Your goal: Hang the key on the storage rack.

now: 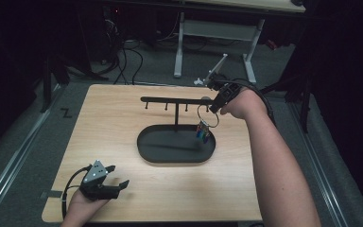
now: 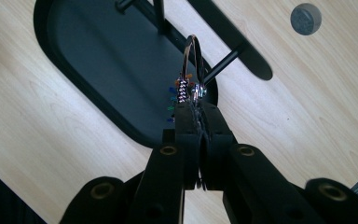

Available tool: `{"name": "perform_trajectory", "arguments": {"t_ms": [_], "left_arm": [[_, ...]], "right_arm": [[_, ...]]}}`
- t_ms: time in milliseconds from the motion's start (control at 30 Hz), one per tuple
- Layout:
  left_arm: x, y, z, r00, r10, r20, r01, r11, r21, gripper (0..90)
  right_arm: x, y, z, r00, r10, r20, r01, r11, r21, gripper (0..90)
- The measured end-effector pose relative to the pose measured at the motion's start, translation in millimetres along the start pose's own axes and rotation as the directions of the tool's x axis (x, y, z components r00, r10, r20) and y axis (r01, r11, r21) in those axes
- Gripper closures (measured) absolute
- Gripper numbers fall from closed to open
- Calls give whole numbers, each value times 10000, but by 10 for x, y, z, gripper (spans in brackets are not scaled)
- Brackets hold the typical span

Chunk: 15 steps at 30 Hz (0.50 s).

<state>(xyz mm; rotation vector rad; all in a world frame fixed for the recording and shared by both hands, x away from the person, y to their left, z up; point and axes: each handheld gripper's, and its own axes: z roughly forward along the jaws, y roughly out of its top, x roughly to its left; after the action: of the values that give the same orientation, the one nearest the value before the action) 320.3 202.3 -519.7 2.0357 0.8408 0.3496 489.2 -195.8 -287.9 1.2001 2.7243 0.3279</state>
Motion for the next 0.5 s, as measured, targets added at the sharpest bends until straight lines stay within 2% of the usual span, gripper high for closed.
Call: {"name": "perform_trajectory", "arguments": {"t_ms": [33, 167, 200, 333, 433, 500], "left_arm": [[2, -1, 1, 10000, -7, 5, 7, 10000, 0, 207], [7, -1, -1, 10000, -6, 19, 6, 10000, 40, 208], [9, -1, -3, 10000, 5, 22, -5, 10000, 41, 207], [7, -1, -4, 10000, 2, 24, -2, 10000, 41, 208], [3, -2, 0, 10000, -4, 19, 4, 10000, 12, 208], [3, -2, 1, 10000, 15, 24, -15, 10000, 30, 208]], "right_arm": [[-1, 13, 4, 9999, 153, -25, -153, 9999, 62, 879], [-38, 62, 42, 9999, 74, -73, -73, 9999, 123, 878], [-36, 70, 46, 9997, 237, -99, -235, 9995, 211, 878], [-70, 94, 96, 9999, 116, -85, -114, 9997, 226, 878], [-74, 100, 117, 9994, 311, -120, -307, 9990, 312, 878], [-91, 103, 128, 9995, 263, -156, -258, 9992, 316, 878]]}}
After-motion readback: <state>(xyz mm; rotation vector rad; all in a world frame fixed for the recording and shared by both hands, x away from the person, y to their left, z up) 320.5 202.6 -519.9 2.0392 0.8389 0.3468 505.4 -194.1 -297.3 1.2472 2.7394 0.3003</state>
